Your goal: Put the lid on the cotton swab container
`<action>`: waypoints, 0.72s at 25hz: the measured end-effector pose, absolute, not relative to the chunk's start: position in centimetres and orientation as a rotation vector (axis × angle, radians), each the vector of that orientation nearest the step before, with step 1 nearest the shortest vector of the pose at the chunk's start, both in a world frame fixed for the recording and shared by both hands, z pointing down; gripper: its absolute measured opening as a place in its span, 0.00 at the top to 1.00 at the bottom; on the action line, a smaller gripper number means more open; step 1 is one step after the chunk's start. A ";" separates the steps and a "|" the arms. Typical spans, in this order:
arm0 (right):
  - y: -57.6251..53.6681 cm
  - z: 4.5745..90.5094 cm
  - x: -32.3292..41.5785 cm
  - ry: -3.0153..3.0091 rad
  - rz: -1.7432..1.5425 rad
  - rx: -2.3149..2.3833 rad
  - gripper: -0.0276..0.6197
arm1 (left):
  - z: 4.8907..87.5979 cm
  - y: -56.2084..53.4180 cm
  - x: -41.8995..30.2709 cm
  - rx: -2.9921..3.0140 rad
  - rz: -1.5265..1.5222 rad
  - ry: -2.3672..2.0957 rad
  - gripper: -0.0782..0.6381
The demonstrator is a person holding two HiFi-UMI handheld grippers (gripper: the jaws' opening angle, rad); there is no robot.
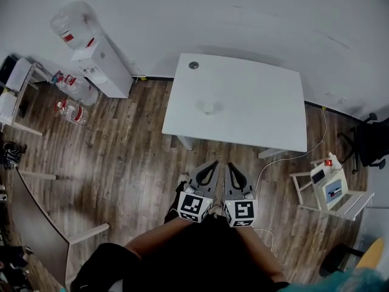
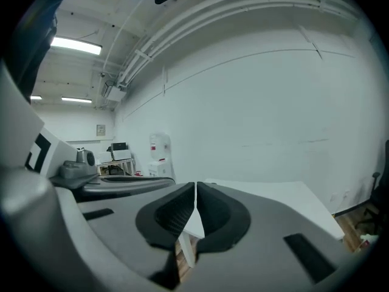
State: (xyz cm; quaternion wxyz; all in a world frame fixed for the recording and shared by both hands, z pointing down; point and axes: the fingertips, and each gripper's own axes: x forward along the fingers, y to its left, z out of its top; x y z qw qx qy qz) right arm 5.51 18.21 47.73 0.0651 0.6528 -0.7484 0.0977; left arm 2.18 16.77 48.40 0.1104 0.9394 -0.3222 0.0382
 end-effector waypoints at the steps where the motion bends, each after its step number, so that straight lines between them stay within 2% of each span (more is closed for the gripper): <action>1: 19.3 47.8 6.0 -2.255 0.302 1.975 0.90 | 48.3 17.7 2.4 2.765 0.113 -0.959 0.87; 9: 24.6 47.5 8.1 -2.256 0.258 1.993 0.90 | 48.0 23.0 3.8 2.799 0.126 -1.036 0.87; 18: 26.4 47.7 6.7 -2.291 0.248 1.963 0.91 | 48.0 24.9 2.7 2.807 0.139 -1.081 0.87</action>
